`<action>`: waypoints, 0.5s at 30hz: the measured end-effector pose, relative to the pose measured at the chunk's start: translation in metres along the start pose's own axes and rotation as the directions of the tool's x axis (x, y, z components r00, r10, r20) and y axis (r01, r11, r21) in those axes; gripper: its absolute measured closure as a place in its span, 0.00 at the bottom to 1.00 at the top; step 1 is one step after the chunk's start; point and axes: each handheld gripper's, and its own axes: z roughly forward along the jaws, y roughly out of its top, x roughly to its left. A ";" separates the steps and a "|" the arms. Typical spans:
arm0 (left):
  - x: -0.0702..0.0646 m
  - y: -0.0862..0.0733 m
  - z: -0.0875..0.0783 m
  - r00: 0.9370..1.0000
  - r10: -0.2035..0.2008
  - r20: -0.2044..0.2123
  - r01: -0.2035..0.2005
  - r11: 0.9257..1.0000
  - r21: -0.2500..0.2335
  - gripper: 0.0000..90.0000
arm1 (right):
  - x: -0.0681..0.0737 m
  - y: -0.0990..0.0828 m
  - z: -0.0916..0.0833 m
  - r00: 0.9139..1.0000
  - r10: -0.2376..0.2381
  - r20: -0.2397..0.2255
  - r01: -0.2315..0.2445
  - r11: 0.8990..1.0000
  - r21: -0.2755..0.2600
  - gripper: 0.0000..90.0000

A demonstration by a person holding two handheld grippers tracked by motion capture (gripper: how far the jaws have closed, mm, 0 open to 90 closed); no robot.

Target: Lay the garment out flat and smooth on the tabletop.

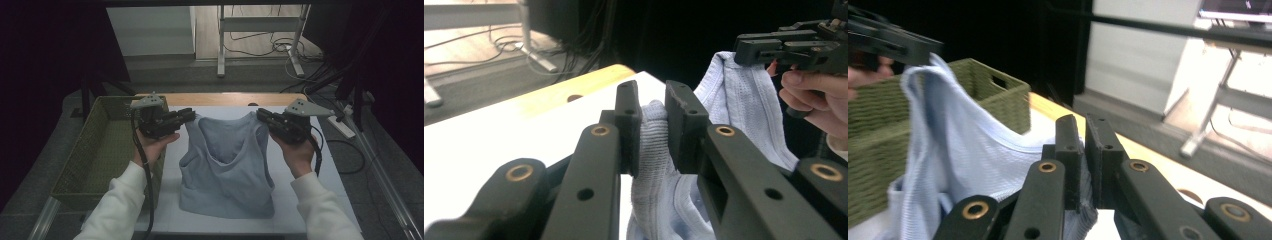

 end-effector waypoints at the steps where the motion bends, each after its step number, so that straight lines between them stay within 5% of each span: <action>1: 0.002 0.000 0.003 1.000 -0.004 -0.005 0.004 1.000 0.008 0.84 | -0.003 -0.001 0.005 1.000 0.007 0.002 -0.007 1.000 0.006 0.94; 3: 0.005 0.001 0.006 1.000 -0.011 -0.027 0.011 1.000 0.011 0.77 | -0.008 -0.002 0.013 1.000 0.013 0.001 -0.013 1.000 0.019 0.93; 6: 0.007 0.003 0.007 0.996 -0.034 -0.079 0.036 0.999 0.021 0.38 | -0.010 -0.003 0.021 0.999 0.024 0.023 -0.025 0.999 0.024 0.71; 10: 0.006 0.001 -0.001 0.998 -0.037 -0.059 0.038 0.999 0.004 0.33 | -0.004 -0.003 0.018 0.998 0.000 0.063 -0.001 1.000 0.018 0.54; 15: -0.004 -0.006 -0.008 0.999 -0.011 -0.049 0.012 1.000 0.020 0.33 | 0.002 -0.009 0.008 0.999 -0.002 0.042 0.001 1.000 0.022 0.53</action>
